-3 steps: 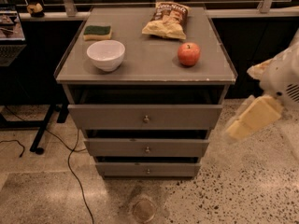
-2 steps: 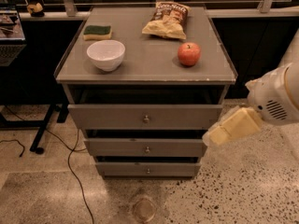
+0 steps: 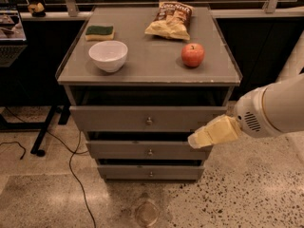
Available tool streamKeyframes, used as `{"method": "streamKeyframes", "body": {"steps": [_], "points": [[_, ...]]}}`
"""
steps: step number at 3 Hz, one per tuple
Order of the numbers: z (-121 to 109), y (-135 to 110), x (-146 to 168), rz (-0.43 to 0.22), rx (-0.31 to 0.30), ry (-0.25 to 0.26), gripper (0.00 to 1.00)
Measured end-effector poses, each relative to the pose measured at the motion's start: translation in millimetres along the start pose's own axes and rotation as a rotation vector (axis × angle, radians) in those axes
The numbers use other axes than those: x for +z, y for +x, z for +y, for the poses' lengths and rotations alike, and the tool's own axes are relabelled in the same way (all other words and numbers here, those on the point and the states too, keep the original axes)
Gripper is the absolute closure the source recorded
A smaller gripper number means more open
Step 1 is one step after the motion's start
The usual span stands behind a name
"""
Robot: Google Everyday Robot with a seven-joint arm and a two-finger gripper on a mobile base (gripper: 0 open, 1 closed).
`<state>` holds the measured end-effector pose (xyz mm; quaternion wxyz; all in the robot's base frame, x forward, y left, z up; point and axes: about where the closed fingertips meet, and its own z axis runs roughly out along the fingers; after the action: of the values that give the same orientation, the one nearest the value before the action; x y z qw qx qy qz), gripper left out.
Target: Open bottom drawer
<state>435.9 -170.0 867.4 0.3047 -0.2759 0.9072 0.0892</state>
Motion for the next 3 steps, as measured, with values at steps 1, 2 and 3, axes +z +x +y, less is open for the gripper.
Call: {"method": "streamKeyframes", "body": {"steps": [1,2,3], "points": [[0,0,0,0.0,0.0,0.0,0.0],[1,6,9,-0.02,0.032,0.007,0.0],[3,23,38,-0.035,0.097,0.006,0.0]]}}
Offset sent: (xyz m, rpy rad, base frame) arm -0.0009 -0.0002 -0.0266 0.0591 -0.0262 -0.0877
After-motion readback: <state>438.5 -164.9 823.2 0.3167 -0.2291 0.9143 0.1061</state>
